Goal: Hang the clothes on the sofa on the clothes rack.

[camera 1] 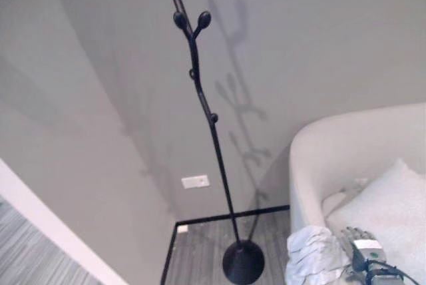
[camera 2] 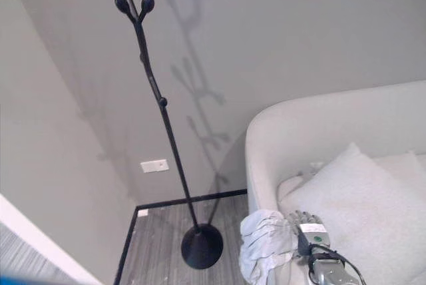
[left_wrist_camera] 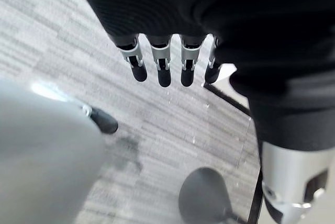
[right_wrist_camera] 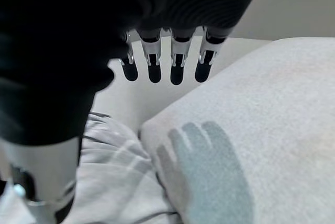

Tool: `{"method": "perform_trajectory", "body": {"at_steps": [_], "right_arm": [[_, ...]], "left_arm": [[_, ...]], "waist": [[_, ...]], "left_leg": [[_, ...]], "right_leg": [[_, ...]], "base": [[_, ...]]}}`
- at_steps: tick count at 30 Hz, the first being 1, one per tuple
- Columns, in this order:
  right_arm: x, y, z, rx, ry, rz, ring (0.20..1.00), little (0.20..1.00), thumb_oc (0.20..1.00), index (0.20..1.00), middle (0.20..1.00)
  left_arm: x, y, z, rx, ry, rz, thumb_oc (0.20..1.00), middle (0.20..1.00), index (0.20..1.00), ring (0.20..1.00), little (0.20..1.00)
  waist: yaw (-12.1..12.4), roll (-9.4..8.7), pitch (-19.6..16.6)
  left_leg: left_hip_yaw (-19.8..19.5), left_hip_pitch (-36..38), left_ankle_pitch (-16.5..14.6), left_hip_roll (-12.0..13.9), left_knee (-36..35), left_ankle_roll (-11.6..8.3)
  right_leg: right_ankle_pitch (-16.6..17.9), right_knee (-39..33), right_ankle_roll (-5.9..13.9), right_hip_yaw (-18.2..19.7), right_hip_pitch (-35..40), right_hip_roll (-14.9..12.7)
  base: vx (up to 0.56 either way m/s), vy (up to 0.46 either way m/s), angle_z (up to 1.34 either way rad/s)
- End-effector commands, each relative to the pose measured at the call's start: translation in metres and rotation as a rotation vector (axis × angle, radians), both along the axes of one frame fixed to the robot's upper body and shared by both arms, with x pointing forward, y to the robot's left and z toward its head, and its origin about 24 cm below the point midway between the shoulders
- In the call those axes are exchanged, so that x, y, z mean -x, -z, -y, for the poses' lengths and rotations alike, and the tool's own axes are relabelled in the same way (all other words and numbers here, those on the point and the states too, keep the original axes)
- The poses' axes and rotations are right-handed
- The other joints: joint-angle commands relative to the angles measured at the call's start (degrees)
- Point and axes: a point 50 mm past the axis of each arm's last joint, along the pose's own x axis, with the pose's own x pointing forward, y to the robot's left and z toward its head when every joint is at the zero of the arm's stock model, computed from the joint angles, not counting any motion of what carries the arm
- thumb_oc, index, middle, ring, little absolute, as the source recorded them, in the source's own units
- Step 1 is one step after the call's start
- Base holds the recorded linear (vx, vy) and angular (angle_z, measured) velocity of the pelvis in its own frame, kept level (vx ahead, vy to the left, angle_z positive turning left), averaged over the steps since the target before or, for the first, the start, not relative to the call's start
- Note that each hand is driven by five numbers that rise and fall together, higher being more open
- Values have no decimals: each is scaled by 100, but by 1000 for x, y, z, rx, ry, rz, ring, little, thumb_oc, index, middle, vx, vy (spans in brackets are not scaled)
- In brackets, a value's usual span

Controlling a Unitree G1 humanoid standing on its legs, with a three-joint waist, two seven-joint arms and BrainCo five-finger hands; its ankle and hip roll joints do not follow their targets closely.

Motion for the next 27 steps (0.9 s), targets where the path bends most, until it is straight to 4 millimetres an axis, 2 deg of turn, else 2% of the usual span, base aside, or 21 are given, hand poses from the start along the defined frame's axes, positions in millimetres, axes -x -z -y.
{"method": "perform_trajectory", "body": {"at_steps": [1,11,17,22,27], "right_arm": [[-27,-14,-17,-6,-26,110,1000,1000,1000,1000,1000],[-43,-35,-14,46,-85,158,1000,1000,1000,1000,1000],[-48,-41,-42,70,-302,160,1000,1000,1000,1000,1000],[-52,-43,-41,91,-298,162,1000,1000,1000,1000,1000],[-52,-40,-27,172,-254,105,1000,1000,1000,1000,1000]], "left_arm": [[-33,-13,-31,-100,-8,111,1000,1000,1000,1000,1000],[-43,-16,-36,-109,-37,148,1000,1000,1000,1000,1000],[-43,-17,-35,-109,-40,158,1000,1000,1000,1000,1000],[-47,-18,-33,-106,-35,173,1000,1000,1000,1000,1000],[-53,-20,-30,-97,-1,196,1000,1000,1000,1000,1000]], "waist": [[3,-558,308],[39,-405,617],[0,-333,737],[36,-259,818],[96,-150,919]], "left_leg": [[191,283,-16,78,-118,-271],[104,-87,110,40,-118,-282],[74,-177,113,52,-118,-294],[74,-272,128,25,-118,-296],[23,-436,192,9,-118,-327]], "right_leg": [[-403,461,104,587,-59,-366],[-512,943,107,651,-695,-456],[-558,1083,127,643,-876,-498],[-551,1192,157,691,-1078,-550],[-549,1247,164,674,-1229,-588]], "base": [[-16,10,15],[-24,10,4],[-2,-2,11],[-9,11,5],[-5,-1,1]]}}
